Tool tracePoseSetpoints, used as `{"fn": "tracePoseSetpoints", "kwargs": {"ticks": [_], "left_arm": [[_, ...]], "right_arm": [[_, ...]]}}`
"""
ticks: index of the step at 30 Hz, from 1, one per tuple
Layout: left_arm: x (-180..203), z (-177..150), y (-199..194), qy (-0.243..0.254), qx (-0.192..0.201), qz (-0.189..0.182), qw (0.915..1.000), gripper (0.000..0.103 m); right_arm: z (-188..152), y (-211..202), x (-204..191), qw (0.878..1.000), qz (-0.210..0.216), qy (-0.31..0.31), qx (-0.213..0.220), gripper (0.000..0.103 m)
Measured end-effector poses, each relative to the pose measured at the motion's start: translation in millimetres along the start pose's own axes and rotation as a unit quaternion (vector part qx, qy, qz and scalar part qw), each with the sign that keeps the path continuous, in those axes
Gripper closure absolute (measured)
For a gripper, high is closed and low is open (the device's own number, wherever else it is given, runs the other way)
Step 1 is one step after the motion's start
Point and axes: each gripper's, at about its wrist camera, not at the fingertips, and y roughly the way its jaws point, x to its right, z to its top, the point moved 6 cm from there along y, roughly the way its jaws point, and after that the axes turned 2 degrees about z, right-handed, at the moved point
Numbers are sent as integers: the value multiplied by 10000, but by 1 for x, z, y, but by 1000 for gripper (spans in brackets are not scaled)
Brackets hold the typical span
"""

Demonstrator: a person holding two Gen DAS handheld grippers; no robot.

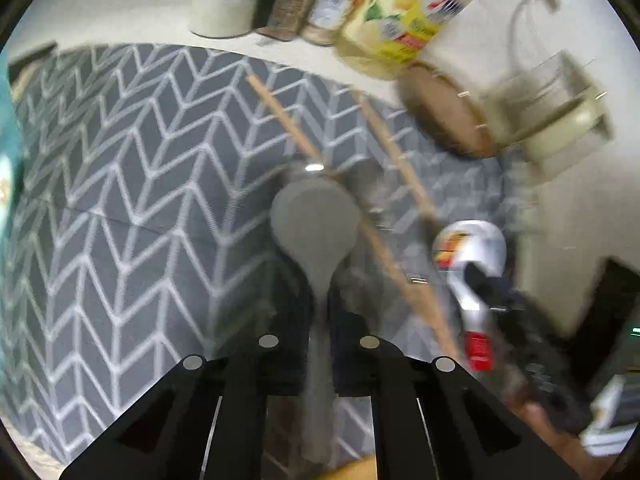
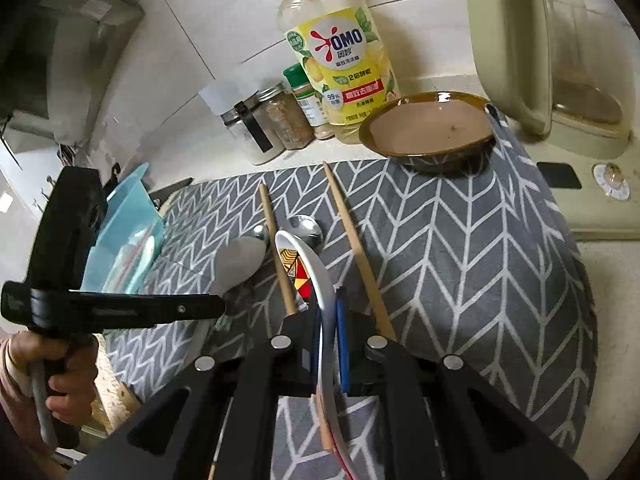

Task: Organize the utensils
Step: 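Carry ladle and printed spoon into the blue basket and open both tools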

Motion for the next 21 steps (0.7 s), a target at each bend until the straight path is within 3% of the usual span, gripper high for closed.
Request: {"fn": "tracePoseSetpoints", "kwargs": {"ticks": [3,7,10,16,21], "left_arm": [[1,-4,-12,99,23,25,9999,94],[-8,-7,-34,-145,153,-347,9992,94],[-14,-7,-58,-205,341,-376,9985,94],[-32,6,-135,-183,933,-426,9946,94],[-83,24,-210,-64,1433,-135,9896,94]], "right_arm": [[-1,1,3,9981,353,502,-35,95],[-4,3,9,9865,891,1369,-70,95],[-3,0,4,9822,962,1610,-65,95],[29,-12,-53,9820,1203,1446,138,95],[76,-4,-151,9803,1609,1117,256,95]]}}
